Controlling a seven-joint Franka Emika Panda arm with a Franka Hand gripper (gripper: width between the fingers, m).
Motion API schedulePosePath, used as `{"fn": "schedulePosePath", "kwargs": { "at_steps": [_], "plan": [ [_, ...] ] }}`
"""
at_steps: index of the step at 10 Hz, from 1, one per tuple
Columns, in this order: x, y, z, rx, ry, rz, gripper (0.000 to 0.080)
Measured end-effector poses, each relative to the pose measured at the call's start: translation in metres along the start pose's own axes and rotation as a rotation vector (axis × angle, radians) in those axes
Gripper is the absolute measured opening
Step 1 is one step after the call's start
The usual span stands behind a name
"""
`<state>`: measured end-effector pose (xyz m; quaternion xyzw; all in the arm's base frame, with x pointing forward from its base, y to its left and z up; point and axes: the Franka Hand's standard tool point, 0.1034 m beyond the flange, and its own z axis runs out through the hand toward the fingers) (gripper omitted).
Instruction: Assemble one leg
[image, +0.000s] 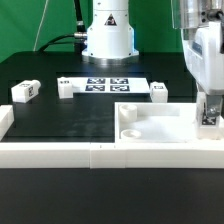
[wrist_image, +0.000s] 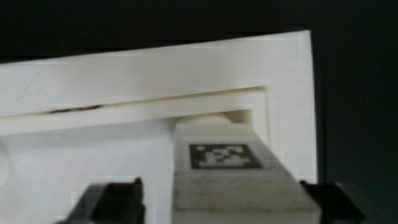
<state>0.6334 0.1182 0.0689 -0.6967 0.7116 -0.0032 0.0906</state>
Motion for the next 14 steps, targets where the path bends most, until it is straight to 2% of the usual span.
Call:
{"fn": "schedulePosePath", "kwargs": {
  "at_steps": [1,2,3,4,5,6,9,10,12,14],
  "plan": [
    [0.0023,-0.0015,-0.001,0.0,0.0,-0.062,0.0561],
    [0.0025,-0.0017,-0.0011,0.001,-0.001,-0.108,0.0634],
    [0.0005,0.0005,-0.0013,-0.025,-0.005,-0.267,0.0645],
    [-0.0003,-0.0005,-0.0026,-0.031,-0.01,-0.393,0.0645],
    [0.0007,-0.0006,-0.0038,-0.049,-0.019,-0.585,0.0649],
    [-0.0013,-0.0018,-0.0061,-0.084,-0.03,-0.757,0.0649],
    [0.0046,-0.0059,-0.0067,-0.094,-0.027,-1.124,0.0649],
    [0.0049,-0.0064,-0.0061,-0.093,-0.01,-1.192,0.0649],
    [0.0019,-0.0067,-0.0037,-0.071,0.041,-1.34,0.0649],
    [0.0021,-0.0054,-0.0018,-0.079,0.042,-1.52,0.0649]
  ]
}}
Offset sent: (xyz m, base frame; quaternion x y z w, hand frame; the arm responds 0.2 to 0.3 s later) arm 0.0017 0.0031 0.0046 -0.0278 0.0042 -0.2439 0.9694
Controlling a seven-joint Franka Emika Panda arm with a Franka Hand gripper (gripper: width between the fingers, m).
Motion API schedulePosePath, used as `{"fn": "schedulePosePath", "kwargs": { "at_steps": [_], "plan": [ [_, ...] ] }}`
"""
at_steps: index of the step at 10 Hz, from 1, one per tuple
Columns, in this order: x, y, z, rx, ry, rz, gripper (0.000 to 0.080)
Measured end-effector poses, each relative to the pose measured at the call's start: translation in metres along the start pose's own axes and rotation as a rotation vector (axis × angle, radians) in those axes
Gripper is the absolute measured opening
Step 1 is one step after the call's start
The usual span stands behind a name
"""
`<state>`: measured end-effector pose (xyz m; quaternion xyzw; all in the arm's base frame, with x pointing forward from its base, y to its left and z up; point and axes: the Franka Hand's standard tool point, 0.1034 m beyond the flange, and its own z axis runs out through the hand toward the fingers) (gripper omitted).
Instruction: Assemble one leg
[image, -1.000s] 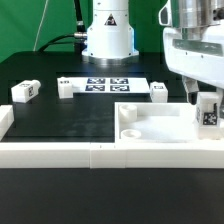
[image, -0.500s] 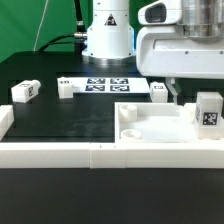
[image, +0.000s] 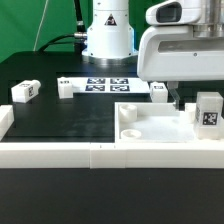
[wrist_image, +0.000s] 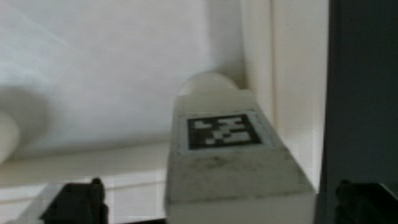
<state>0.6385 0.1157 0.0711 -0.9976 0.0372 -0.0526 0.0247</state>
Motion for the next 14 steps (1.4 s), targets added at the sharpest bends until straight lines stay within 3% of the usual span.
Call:
{"fn": "schedulePosePath", "kwargs": {
  "at_steps": [2,4,5,6,10,11,14],
  "plan": [
    [0.0008,0.0034,0.0,0.0,0.0,-0.027,0.0649],
    [0.0007,0.0035,0.0002,0.0,0.0,-0.025,0.04],
    [0.0007,0.0035,0.0003,0.0,0.0,-0.025,0.04],
    [0.0006,0.0036,0.0004,0.0,-0.001,-0.025,0.029],
    [0.0006,0.0038,0.0012,0.004,0.0,0.102,0.029],
    [0.0014,0.0054,0.0012,0.017,0.005,0.293,0.029],
    [0.0005,0.0049,0.0016,0.022,-0.003,0.671,0.029]
  ]
}}
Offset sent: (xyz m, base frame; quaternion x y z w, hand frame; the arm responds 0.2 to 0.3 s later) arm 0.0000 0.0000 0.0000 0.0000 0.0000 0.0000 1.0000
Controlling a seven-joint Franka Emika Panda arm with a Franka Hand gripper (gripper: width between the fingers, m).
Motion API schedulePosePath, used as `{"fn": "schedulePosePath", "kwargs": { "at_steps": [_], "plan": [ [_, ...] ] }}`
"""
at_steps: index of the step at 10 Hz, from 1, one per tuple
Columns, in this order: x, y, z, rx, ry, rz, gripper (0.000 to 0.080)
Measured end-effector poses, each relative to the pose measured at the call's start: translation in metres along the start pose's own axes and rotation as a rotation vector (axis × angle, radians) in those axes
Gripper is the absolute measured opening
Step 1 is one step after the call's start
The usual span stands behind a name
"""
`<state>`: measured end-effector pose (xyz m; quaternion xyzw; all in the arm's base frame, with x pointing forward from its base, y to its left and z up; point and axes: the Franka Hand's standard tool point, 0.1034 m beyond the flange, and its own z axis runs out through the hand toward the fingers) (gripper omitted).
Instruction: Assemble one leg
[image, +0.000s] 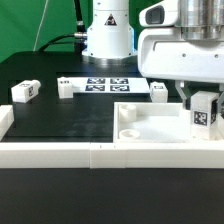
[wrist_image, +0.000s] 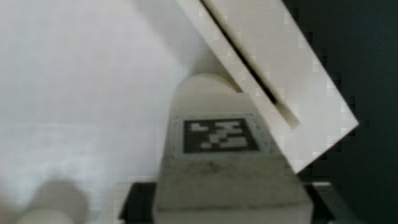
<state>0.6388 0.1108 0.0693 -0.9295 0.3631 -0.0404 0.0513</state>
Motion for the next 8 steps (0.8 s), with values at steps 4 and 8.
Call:
{"fn": "schedulePosePath", "kwargs": {
  "at_steps": [4,8],
  "plan": [
    [-0.0032,0.0002,0.0013,0.018,-0.028,0.519,0.0291],
    [-0.0058,-0.0013,0.0019,0.031,-0.068,1.021,0.0292]
  ]
}}
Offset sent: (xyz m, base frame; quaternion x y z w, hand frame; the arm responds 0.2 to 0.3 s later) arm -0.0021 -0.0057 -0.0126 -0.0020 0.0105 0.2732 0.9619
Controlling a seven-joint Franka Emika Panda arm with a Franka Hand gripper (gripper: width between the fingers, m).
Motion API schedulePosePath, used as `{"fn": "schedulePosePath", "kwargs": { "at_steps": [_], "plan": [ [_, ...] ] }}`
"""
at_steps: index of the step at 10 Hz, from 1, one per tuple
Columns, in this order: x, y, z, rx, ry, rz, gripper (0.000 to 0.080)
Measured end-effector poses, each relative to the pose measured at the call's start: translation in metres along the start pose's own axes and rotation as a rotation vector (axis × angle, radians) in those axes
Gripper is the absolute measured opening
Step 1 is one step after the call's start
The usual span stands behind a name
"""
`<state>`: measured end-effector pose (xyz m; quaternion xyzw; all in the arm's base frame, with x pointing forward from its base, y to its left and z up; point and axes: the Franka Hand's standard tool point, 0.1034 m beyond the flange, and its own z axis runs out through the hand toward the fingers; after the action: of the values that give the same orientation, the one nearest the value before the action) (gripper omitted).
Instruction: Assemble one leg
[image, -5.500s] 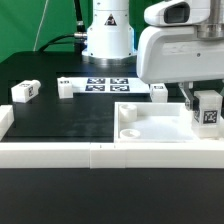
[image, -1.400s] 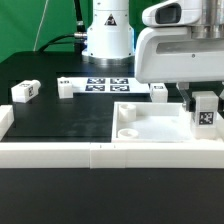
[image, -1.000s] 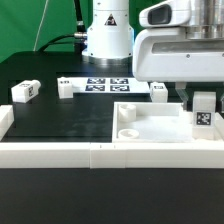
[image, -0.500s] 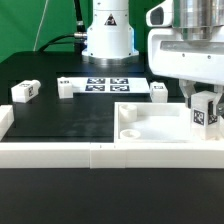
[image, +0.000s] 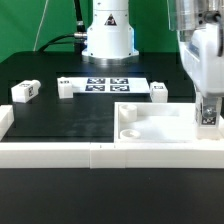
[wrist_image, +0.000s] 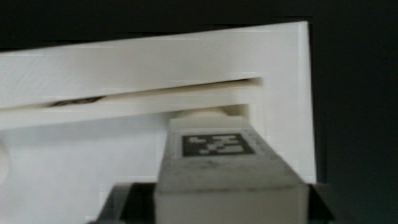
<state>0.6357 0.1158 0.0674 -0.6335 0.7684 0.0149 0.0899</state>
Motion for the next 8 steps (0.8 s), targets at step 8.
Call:
{"fn": "schedulePosePath", "kwargs": {
  "at_steps": [8],
  "plan": [
    [0.001,-0.0001,-0.0007,-0.016,-0.009,-0.056,0.0587]
  ]
}}
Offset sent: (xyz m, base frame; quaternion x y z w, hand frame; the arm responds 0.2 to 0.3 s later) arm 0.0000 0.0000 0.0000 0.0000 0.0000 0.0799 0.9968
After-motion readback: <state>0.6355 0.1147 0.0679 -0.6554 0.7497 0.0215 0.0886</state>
